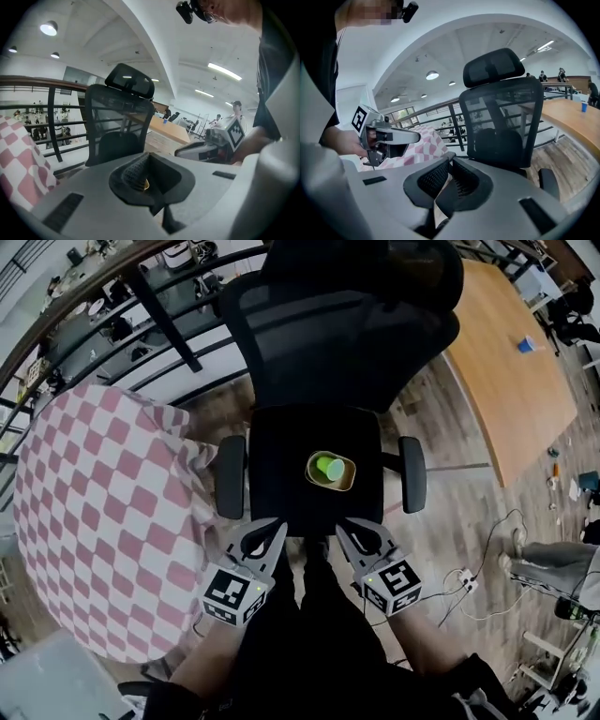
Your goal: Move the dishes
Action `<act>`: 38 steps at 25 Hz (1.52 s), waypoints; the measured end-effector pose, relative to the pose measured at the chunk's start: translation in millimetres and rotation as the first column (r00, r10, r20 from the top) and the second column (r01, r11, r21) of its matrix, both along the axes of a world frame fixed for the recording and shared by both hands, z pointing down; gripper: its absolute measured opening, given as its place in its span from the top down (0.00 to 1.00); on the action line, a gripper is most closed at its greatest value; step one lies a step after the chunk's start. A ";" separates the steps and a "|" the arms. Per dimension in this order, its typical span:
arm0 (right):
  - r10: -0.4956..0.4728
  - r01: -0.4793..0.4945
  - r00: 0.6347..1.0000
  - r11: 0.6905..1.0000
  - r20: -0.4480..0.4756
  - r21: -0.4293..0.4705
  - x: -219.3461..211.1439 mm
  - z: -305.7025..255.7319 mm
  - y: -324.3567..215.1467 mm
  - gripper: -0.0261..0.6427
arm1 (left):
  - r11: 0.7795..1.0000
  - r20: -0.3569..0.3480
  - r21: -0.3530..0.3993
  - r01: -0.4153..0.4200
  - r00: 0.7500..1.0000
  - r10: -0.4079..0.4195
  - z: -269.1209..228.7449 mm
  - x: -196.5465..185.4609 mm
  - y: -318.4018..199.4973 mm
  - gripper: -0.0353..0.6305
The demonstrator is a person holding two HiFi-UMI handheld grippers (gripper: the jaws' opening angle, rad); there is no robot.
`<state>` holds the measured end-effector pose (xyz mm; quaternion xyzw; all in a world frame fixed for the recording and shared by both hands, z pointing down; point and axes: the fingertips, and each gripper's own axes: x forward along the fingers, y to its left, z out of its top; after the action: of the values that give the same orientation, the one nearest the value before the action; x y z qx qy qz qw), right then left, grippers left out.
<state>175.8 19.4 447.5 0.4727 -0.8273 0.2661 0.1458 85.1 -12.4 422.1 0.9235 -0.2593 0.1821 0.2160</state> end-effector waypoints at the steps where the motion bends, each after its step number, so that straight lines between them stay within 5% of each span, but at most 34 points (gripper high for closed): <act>1: -0.009 0.009 1.000 1.000 0.002 -0.010 4.0 14.8 -1.7 0.93 | 1.000 0.009 -0.023 -0.007 1.000 0.007 12.3 6.1 0.0 0.95; 10: -0.072 0.060 0.991 0.993 -0.114 -0.105 52.0 192.8 -48.2 0.92 | 0.996 0.024 -0.075 0.047 0.999 -0.046 137.5 47.1 -38.6 0.95; 13: -0.105 0.078 0.980 0.984 -0.168 -0.163 54.8 246.7 -54.0 0.81 | 0.992 0.030 -0.099 0.079 0.997 -0.077 171.7 48.5 -42.6 0.95; 17: -0.140 0.094 0.965 0.974 -0.221 -0.206 52.8 302.3 -75.0 0.80 | 0.989 0.051 -0.105 0.101 0.994 -0.096 209.9 49.4 -48.0 0.95; 23: -0.234 0.122 0.886 0.950 -0.399 -0.287 51.3 360.5 -99.0 0.81 | 0.991 0.057 -0.089 0.099 0.994 -0.094 218.5 56.1 -52.0 0.95; 25: -0.260 0.138 0.871 0.944 -0.416 -0.300 49.9 357.4 -103.2 0.90 | 0.990 0.060 -0.084 0.116 0.992 -0.111 202.5 53.4 -51.1 0.95; 34: -0.393 0.308 0.822 0.916 -0.412 -0.258 42.4 198.8 -91.7 0.91 | 0.970 0.075 0.007 0.244 0.967 -0.243 51.8 19.5 -24.8 0.95; 38: -0.481 0.457 0.752 0.873 -0.451 -0.168 16.2 111.9 -77.2 0.91 | 0.952 0.065 0.054 0.300 0.951 -0.303 -10.1 -6.6 10.1 0.95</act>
<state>192.1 -57.7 559.4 0.2974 -0.8502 0.1151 0.4190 78.5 -2.3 412.0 0.8703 -0.4090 0.1749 0.2114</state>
